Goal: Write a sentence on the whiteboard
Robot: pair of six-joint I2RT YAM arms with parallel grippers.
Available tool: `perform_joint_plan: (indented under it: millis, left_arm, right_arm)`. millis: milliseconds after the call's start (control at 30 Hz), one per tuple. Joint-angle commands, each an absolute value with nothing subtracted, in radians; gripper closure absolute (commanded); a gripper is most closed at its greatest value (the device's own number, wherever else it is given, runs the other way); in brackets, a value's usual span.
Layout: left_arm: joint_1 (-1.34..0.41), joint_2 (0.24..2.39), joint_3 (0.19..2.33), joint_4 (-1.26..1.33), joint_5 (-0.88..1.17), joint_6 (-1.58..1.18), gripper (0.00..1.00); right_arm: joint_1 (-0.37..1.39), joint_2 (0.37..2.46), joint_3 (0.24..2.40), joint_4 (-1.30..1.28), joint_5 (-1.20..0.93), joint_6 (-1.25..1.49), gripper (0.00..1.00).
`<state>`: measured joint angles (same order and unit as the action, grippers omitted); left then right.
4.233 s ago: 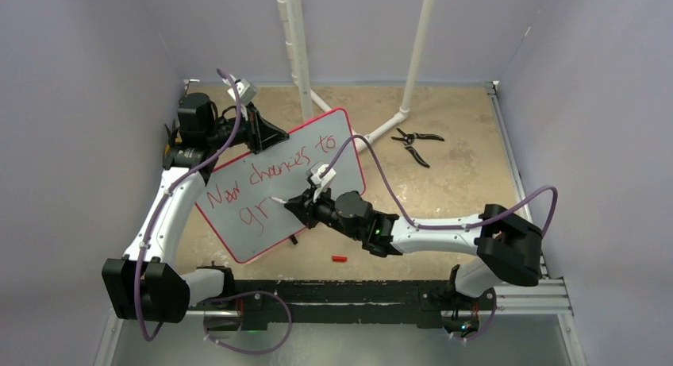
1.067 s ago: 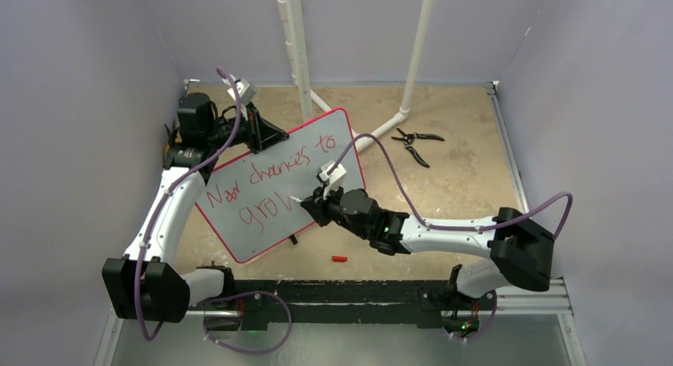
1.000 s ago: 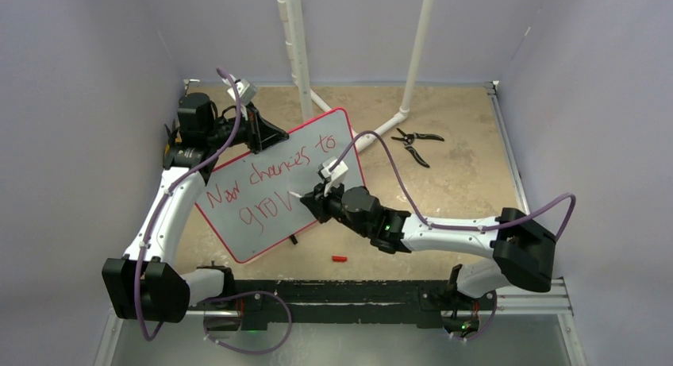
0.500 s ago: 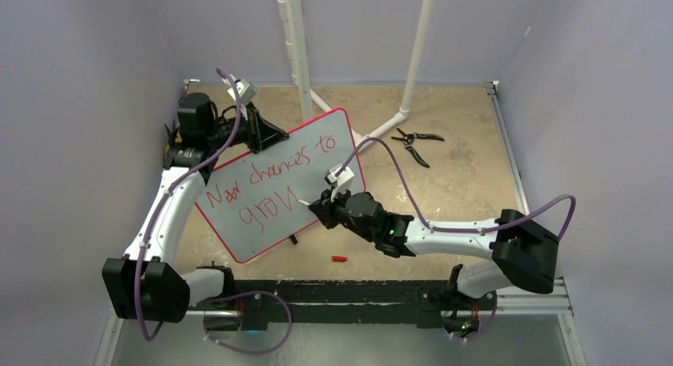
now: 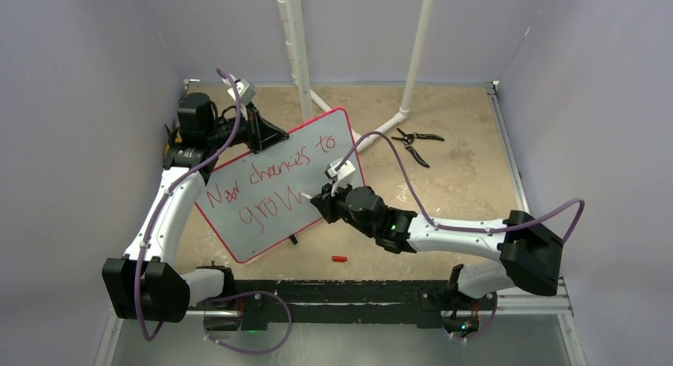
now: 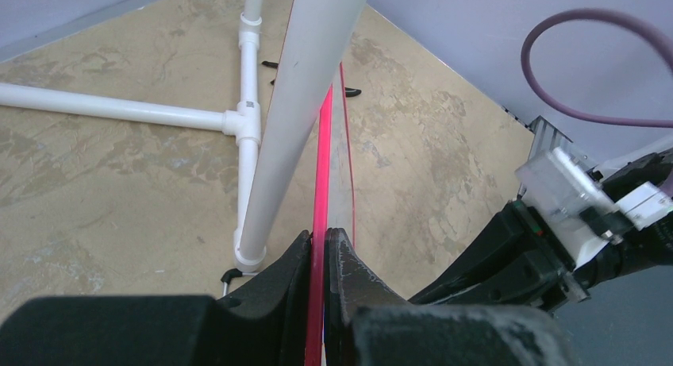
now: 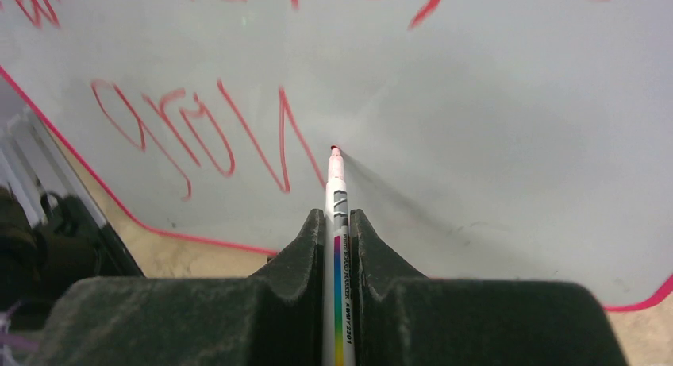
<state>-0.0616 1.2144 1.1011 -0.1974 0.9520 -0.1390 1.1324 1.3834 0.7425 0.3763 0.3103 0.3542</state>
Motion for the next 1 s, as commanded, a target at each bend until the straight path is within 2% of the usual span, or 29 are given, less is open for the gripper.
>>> perform_joint_plan:
  millis: [0, 200, 533, 967]
  left_arm:
    - [-0.037, 1.235, 1.091, -0.17, 0.865, -0.122, 1.0]
    - [-0.038, 1.232, 1.089, -0.171, 0.861, -0.122, 1.0]
    - [-0.037, 1.221, 1.086, -0.16, 0.848, -0.129, 1.0]
    - [-0.038, 1.221, 1.085, -0.155, 0.833, -0.132, 1.0]
  right_arm:
    - [1.084, 1.339, 0.829, 0.433, 0.422, 0.293, 1.0]
    - [1.083, 1.326, 0.806, 0.442, 0.4, 0.297, 1.0]
    - [1.087, 1.183, 0.633, 0.456, 0.287, 0.282, 1.0]
    - [1.09, 1.276, 0.648, 0.449, 0.3, 0.322, 1.0]
